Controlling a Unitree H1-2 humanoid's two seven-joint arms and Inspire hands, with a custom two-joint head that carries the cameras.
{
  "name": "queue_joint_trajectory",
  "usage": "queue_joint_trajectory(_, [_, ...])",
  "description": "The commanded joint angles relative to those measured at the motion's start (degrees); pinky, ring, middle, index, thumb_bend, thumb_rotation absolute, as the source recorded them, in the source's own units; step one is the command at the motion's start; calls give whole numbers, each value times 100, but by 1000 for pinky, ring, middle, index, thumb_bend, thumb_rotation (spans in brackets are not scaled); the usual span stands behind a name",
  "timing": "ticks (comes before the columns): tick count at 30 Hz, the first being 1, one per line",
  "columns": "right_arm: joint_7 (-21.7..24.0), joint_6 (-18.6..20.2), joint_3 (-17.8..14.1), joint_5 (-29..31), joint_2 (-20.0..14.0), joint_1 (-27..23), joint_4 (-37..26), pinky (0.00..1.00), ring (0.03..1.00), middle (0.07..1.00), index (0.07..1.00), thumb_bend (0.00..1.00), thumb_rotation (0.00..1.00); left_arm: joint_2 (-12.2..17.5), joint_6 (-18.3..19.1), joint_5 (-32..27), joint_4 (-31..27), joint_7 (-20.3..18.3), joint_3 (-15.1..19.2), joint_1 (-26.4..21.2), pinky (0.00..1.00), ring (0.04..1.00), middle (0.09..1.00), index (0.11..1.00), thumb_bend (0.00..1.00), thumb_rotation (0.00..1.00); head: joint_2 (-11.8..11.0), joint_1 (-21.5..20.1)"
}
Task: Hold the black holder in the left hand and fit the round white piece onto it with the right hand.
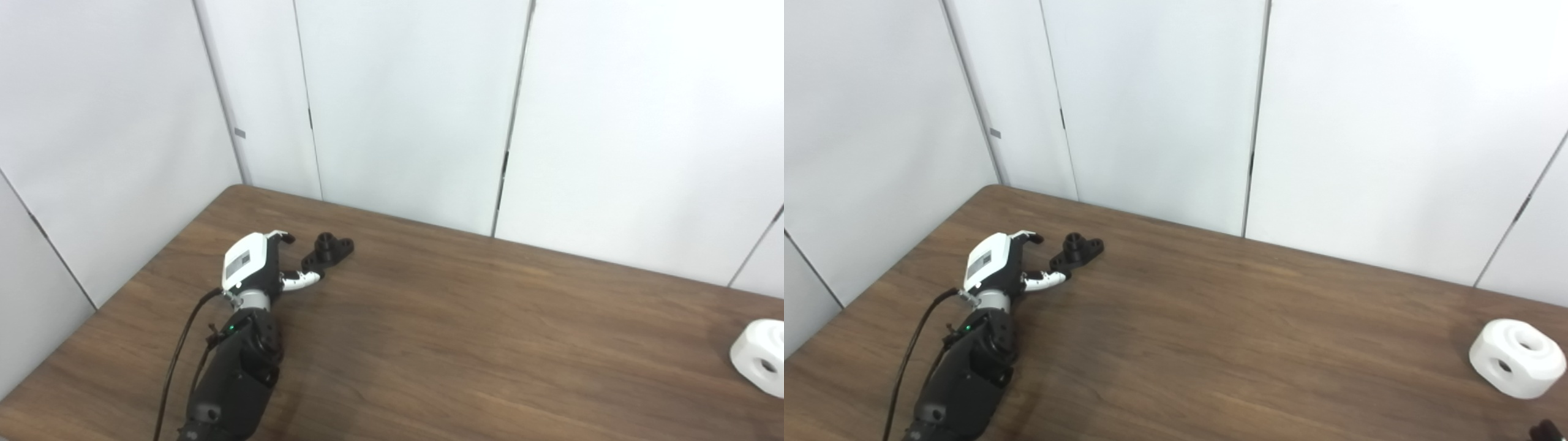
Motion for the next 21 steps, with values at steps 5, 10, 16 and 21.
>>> queue_joint_trajectory(5, [6,-113,44,42,79,94,99,1000,1000,1000,1000,527,1000,173,38,-29,43,106,-12,-389,915,922,886,784,857,300,13,-13])
queue_joint_trajectory(10, [1,-47,44,77,93,133,20,1000,1000,1000,1000,535,1000,118,52,-115,14,-28,52,-459,927,930,885,784,851,302,35,-34])
queue_joint_trajectory(16, [11,2,74,45,83,150,-11,1000,1000,1000,1000,531,1000,17,50,-12,-9,-130,130,-557,894,921,873,765,846,297,41,-52])
queue_joint_trajectory(21, [16,63,86,33,66,161,-31,1000,1000,1000,1000,536,1000,-78,52,165,21,-200,210,-637,898,921,874,760,828,294,49,-62])
